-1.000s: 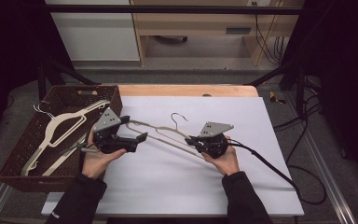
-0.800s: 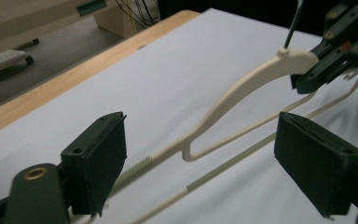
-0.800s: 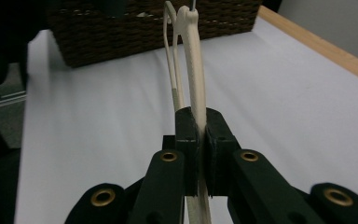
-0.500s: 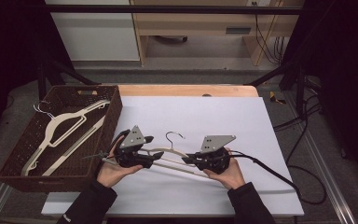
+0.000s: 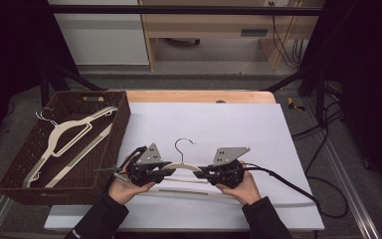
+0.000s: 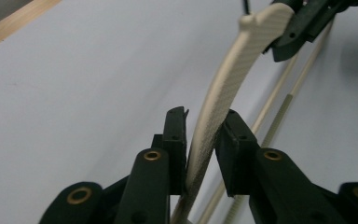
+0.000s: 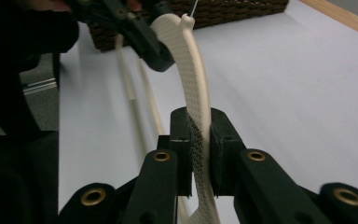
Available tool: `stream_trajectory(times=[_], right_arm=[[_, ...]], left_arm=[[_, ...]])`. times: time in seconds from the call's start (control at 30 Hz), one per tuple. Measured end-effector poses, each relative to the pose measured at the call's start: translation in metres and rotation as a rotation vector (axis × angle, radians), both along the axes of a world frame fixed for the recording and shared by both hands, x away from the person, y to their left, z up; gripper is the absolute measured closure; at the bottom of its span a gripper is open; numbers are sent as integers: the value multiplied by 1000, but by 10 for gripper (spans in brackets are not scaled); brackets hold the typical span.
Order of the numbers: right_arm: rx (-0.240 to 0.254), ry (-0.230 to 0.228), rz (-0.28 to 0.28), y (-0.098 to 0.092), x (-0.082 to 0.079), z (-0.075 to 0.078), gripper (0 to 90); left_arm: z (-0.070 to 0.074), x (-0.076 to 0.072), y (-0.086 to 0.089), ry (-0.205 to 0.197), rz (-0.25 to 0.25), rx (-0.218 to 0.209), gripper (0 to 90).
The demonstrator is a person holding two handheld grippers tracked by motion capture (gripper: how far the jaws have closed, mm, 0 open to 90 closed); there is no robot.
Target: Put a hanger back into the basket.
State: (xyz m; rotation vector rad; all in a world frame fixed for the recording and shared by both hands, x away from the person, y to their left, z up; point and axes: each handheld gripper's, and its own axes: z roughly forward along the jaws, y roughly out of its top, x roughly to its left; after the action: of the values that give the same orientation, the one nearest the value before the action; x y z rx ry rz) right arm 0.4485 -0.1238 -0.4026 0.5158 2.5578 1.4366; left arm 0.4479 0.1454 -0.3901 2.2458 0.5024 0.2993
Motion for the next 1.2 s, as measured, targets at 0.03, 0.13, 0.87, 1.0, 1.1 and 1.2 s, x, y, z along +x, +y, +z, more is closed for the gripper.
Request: stream_trajectory(times=[0.03, 0.13, 0.87, 1.0, 1.1, 1.2], right_arm=[[-5, -12, -11, 0, 0, 0, 800], [-14, -29, -54, -1, -1, -1, 758], [156, -77, -268, -50, -2, 9, 365], [214, -88, -336, -72, -5, 17, 295], [250, -95, -387, -84, -7, 22, 227], [278, -96, -446, -96, -9, 22, 174]], left_arm=[[0, -1, -1, 3, -2, 2, 771], [1, -3, -3, 27, -4, -16, 790], [11, -10, 5, 48, 57, -106, 863], [16, -9, 12, 38, 91, -122, 863], [23, -10, 18, 25, 116, -143, 863], [30, -11, 25, 12, 135, -159, 863]])
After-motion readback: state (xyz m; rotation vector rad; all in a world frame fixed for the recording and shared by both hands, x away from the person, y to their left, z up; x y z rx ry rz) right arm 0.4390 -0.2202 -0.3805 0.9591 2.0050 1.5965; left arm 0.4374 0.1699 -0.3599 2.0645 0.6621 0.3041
